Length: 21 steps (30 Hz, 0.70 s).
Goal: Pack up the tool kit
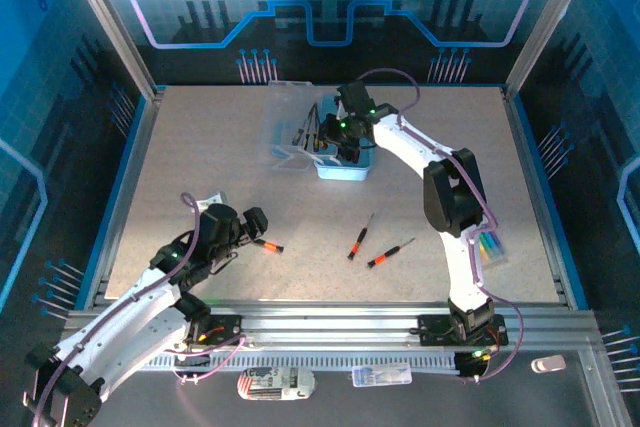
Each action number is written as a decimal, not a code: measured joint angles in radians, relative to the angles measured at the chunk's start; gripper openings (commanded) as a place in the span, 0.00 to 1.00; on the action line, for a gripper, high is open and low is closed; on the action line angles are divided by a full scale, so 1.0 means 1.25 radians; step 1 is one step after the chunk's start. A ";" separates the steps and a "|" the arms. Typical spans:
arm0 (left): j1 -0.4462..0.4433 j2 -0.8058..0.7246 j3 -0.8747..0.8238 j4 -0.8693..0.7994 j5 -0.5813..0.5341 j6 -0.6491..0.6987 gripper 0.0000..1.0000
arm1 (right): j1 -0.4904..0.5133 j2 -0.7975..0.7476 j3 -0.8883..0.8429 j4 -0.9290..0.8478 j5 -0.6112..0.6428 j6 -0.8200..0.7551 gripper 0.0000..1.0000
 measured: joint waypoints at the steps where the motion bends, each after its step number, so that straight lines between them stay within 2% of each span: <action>1: 0.000 0.000 0.000 0.002 0.000 0.000 0.99 | 0.000 0.000 0.000 0.002 -0.003 0.003 0.28; 17: 0.000 0.000 0.000 0.011 0.000 0.000 0.99 | -0.009 -0.018 -0.027 0.029 -0.030 0.009 0.28; 19: 0.000 0.004 0.000 0.011 0.001 0.000 0.94 | -0.011 -0.041 -0.050 0.026 -0.022 -0.002 0.28; 21: 0.000 0.020 0.001 0.010 0.003 0.001 0.82 | -0.013 -0.079 -0.095 0.027 -0.009 -0.014 0.29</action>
